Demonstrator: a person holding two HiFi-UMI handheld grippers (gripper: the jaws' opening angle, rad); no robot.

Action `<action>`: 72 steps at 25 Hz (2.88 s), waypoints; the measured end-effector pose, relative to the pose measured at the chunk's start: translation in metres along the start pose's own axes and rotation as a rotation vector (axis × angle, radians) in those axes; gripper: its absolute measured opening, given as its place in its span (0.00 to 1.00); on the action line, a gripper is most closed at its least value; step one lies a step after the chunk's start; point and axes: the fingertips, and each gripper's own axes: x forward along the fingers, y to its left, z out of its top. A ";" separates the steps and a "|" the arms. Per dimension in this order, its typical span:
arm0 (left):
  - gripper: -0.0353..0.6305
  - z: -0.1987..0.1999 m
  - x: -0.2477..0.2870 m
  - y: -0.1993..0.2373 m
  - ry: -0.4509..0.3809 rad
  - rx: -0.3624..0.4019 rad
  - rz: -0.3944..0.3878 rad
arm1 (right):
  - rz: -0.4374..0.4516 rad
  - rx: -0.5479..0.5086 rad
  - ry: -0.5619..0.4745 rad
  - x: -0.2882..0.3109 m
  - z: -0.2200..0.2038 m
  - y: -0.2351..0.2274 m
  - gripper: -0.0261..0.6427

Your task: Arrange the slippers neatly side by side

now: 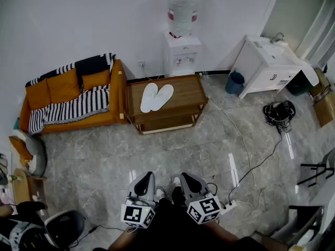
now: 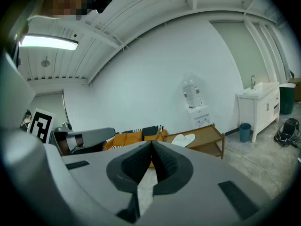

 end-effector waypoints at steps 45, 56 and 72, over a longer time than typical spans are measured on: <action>0.07 0.011 0.056 0.102 0.012 -0.023 0.049 | 0.033 -0.032 -0.025 0.127 0.029 -0.001 0.06; 0.07 0.045 0.179 0.122 0.019 -0.024 0.050 | 0.045 -0.033 0.014 0.213 0.087 -0.075 0.06; 0.07 0.075 0.307 0.132 0.017 -0.027 0.130 | 0.094 -0.018 0.067 0.299 0.135 -0.174 0.06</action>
